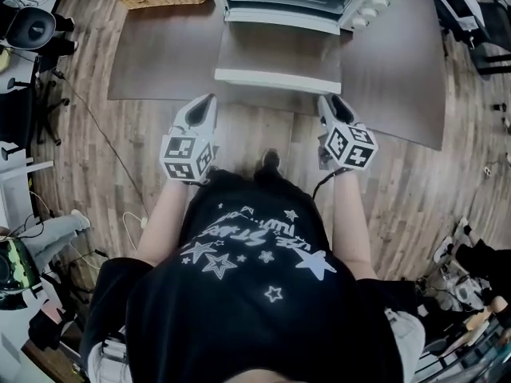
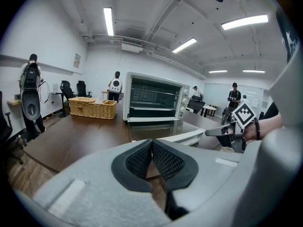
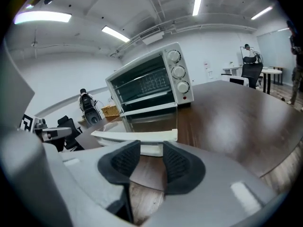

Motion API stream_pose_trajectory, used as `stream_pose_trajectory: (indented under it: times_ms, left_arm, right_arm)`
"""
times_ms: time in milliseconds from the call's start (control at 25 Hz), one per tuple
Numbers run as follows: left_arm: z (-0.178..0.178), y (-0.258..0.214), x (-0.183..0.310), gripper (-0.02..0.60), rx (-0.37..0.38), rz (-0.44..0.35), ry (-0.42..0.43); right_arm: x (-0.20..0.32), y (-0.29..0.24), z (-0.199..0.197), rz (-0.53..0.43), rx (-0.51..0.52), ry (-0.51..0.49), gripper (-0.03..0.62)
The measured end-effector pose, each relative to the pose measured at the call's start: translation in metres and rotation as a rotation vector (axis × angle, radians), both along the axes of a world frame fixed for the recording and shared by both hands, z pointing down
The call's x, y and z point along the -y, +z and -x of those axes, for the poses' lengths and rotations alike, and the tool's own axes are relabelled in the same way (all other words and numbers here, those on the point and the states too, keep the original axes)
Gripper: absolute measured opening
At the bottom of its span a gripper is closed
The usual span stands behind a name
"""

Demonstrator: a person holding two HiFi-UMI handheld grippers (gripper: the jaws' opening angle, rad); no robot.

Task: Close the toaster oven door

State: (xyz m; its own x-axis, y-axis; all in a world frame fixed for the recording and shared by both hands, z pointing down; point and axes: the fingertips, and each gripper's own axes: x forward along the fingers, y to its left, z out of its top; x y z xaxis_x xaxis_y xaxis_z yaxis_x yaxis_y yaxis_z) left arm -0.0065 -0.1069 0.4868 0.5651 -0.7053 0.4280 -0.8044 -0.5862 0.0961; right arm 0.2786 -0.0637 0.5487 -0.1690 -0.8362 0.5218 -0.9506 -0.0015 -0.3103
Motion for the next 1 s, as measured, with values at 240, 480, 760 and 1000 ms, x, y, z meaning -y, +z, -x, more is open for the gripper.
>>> stream_pose_trajectory:
  times_ms: [240, 480, 760, 1000]
  left_arm:
    - [-0.008, 0.008, -0.002, 0.011, 0.017, 0.007, -0.055]
    - [-0.013, 0.012, -0.006, 0.011, 0.034, 0.021, -0.075]
    - [-0.011, 0.013, -0.008, 0.011, 0.045, 0.03, -0.089]
    - [-0.013, 0.013, -0.008, 0.011, 0.043, 0.03, -0.097]
  right_arm:
    - [0.009, 0.024, -0.007, 0.057, -0.032, -0.016, 0.155]
    - [0.016, 0.034, -0.005, 0.071, -0.045, -0.016, 0.155]
    - [0.021, 0.037, -0.008, 0.087, -0.125, -0.022, 0.155]
    - [0.024, 0.035, -0.011, 0.091, -0.143, -0.013, 0.115]
